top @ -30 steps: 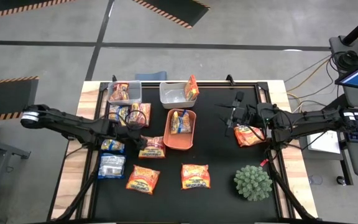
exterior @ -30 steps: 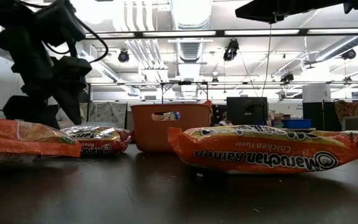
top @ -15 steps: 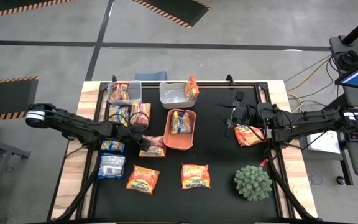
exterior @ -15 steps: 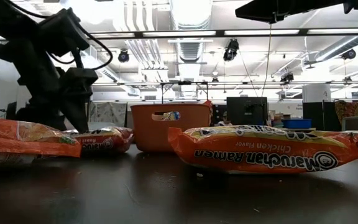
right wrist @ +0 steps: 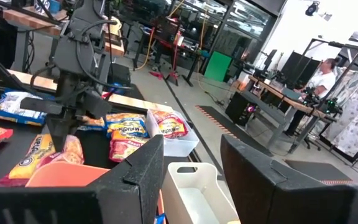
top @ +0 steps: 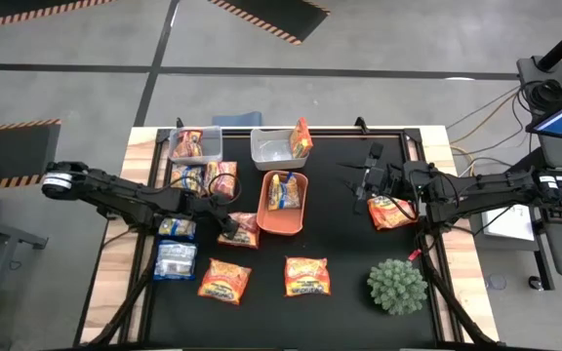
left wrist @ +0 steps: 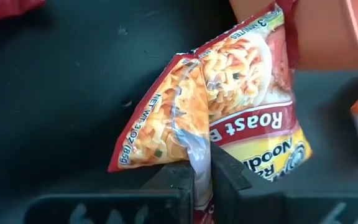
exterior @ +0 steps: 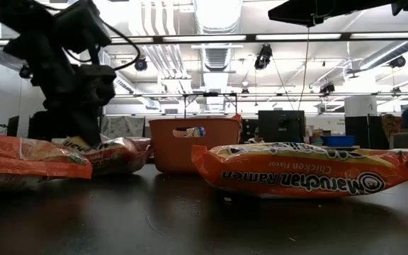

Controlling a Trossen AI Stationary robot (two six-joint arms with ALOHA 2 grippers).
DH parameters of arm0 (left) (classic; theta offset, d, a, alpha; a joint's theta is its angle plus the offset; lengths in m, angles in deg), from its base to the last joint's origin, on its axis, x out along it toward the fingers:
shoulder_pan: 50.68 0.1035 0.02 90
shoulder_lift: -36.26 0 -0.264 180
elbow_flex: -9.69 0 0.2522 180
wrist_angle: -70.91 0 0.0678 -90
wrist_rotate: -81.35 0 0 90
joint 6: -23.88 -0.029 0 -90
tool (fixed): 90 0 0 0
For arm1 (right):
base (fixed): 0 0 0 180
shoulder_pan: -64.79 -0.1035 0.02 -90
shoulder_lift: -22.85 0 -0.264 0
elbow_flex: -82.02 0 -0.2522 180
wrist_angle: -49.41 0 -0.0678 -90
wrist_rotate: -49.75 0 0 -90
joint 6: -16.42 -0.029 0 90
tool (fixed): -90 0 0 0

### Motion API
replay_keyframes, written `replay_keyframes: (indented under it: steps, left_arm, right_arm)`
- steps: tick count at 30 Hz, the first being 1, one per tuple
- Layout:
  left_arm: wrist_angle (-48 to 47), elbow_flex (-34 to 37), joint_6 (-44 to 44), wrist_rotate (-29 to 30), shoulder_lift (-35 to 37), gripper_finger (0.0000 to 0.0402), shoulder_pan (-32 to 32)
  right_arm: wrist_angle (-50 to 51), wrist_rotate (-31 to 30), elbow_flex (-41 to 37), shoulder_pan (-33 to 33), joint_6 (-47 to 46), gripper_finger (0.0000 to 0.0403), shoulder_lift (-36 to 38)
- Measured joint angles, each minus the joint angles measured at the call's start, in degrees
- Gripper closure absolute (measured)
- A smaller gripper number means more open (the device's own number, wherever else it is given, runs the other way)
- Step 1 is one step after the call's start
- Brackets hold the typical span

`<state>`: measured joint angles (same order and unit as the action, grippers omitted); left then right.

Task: Sort Maruchan noodles
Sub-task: Put the red bag into the transparent bin

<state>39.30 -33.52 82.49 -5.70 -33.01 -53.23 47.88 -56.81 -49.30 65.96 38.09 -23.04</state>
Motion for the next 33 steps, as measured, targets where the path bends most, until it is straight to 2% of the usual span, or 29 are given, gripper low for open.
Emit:
replay_keyframes:
  steps: [2, 7, 11, 16, 23, 29, 33]
  left_arm:
    - [-6.1, -2.84, -2.41, -0.51, 0.0, 0.0394, 0.02]
    - [-29.55, -14.83, -8.19, 1.5, 0.04, 0.0399, 0.1]
    - [-44.71, -26.13, -9.89, 8.71, 0.07, 0.0399, 0.34]
    - [-57.26, -38.66, -10.05, 20.01, 0.0, 0.0399, 1.66]
    - [-61.98, -48.85, -18.44, 30.37, 0.0, 0.04, 10.06]
    - [-61.85, -51.37, -29.64, 30.52, -0.02, 0.0401, 24.73]
    - [-61.04, -51.43, -33.54, 29.22, -1.21, 0.0401, 35.09]
  right_arm:
    - [-0.02, -0.02, 0.0, 0.0, 0.0, 0.0256, 0.0]
    - [-0.02, -0.02, 0.0, 0.0, 0.2, 0.0259, 0.0]
    - [-0.02, -0.02, 0.0, 0.0, 0.45, 0.0255, 0.0]
    - [-0.41, -0.04, 0.0, 0.0, 1.21, 0.0257, 0.0]
    - [-0.42, -0.04, 0.11, 0.0, 1.88, 0.0257, 0.0]
    - [-0.43, -0.12, 0.15, 0.0, 2.43, 0.0256, 0.02]
    - [-0.44, -2.23, 0.17, -0.02, 2.8, 0.0259, 0.02]
